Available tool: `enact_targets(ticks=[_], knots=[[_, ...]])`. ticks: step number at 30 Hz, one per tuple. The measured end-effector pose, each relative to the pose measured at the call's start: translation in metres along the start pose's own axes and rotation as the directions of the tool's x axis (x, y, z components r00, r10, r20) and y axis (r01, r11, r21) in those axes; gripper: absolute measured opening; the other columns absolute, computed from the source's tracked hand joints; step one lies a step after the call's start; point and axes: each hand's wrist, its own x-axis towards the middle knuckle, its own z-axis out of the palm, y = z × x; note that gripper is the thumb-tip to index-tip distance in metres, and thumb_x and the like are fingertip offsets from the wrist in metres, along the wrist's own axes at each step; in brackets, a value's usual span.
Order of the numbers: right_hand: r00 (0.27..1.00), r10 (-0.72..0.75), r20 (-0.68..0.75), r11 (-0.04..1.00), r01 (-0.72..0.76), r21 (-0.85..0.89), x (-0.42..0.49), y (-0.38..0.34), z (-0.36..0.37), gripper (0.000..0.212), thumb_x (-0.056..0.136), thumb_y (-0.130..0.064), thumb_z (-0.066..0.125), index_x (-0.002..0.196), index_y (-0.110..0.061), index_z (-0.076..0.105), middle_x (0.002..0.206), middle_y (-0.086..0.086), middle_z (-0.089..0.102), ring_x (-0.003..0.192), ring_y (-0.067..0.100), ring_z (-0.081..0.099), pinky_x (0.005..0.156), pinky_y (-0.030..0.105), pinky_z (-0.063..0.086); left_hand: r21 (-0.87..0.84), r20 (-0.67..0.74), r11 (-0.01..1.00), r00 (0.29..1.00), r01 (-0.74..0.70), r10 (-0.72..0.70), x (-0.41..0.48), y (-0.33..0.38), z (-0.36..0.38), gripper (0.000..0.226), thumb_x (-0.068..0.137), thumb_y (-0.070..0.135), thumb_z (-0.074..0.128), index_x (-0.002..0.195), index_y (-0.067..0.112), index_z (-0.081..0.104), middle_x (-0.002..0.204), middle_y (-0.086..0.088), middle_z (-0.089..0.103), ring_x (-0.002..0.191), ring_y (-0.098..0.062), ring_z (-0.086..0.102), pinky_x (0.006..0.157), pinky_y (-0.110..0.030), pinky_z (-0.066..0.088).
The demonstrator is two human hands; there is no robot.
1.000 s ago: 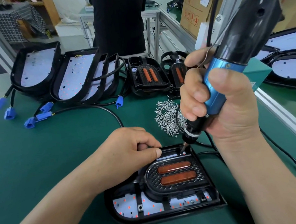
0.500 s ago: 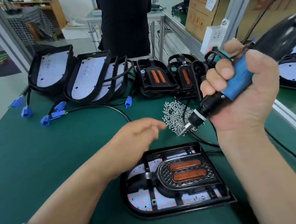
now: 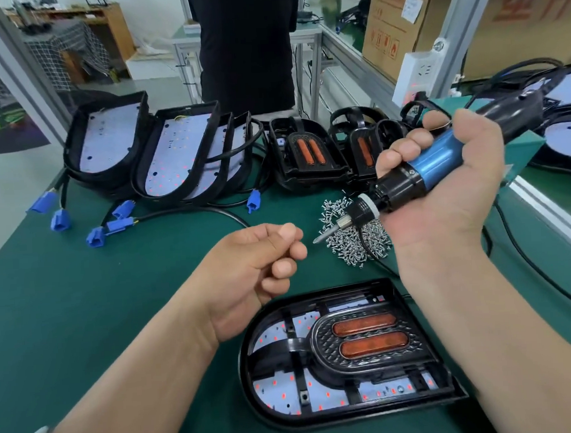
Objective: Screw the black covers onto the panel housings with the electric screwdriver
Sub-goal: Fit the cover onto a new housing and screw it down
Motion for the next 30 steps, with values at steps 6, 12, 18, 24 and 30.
enact_targets(ticks=[6, 12, 18, 24, 30], knots=[[0.999, -0.003, -0.04, 1.0, 0.003, 0.005, 0.0033, 0.004, 0.0035, 0.014, 0.101, -0.023, 0.055, 0.095, -0.011, 0.058, 0.073, 0.002, 0.053, 0.058, 0.016, 0.052, 0.058, 0.03, 0.048, -0.014, 0.043, 1.0, 0.999, -0.006, 0.007, -0.0013, -0.0006, -0.0009, 0.014, 0.09, 0.027, 0.073, 0.091, 0.013, 0.07, 0.081, -0.002, 0.061, 0.056, -0.005, 0.044, 0.044, -0.014, 0.034], [0.998, -0.022, -0.051, 1.0, 0.021, -0.016, 0.0047, 0.0033, 0.0023, 0.013, 0.101, -0.021, 0.056, 0.093, -0.01, 0.058, 0.072, 0.002, 0.053, 0.057, 0.017, 0.053, 0.057, 0.03, 0.05, -0.034, 0.082, 0.999, 0.997, 0.006, -0.003, -0.0017, -0.0006, -0.0014, 0.013, 0.09, 0.01, 0.07, 0.102, 0.007, 0.072, 0.091, -0.008, 0.07, 0.06, -0.008, 0.052, 0.047, -0.015, 0.04], [0.998, -0.028, -0.058, 0.999, 0.026, -0.041, 0.0054, 0.0021, 0.0015, 0.013, 0.101, -0.021, 0.055, 0.093, -0.011, 0.057, 0.071, 0.001, 0.053, 0.057, 0.017, 0.052, 0.058, 0.031, 0.049, 0.007, 0.084, 1.0, 0.996, -0.008, 0.007, -0.0023, -0.0013, -0.0015, 0.023, 0.086, 0.006, 0.073, 0.109, 0.004, 0.069, 0.096, -0.013, 0.073, 0.06, -0.009, 0.054, 0.048, -0.016, 0.041], [0.999, -0.028, -0.023, 0.998, 0.026, -0.058, 0.002, 0.0042, 0.0003, 0.008, 0.097, -0.018, 0.06, 0.096, -0.011, 0.057, 0.075, 0.002, 0.051, 0.061, 0.017, 0.051, 0.061, 0.03, 0.05, 0.047, 0.066, 0.998, 0.997, -0.032, 0.029, -0.0017, -0.0015, -0.0015, 0.018, 0.085, 0.004, 0.078, 0.103, 0.006, 0.075, 0.095, -0.015, 0.074, 0.06, -0.01, 0.055, 0.048, -0.016, 0.04], [0.999, -0.035, -0.022, 0.996, 0.034, -0.077, 0.0024, 0.0036, -0.0011, 0.009, 0.098, -0.019, 0.059, 0.096, -0.011, 0.056, 0.076, 0.002, 0.051, 0.062, 0.017, 0.05, 0.063, 0.031, 0.049, 0.086, 0.062, 0.995, 0.997, -0.057, 0.052, -0.0023, -0.0021, -0.0015, 0.016, 0.083, 0.008, 0.075, 0.099, 0.01, 0.077, 0.096, -0.017, 0.075, 0.061, -0.011, 0.055, 0.049, -0.016, 0.04]])
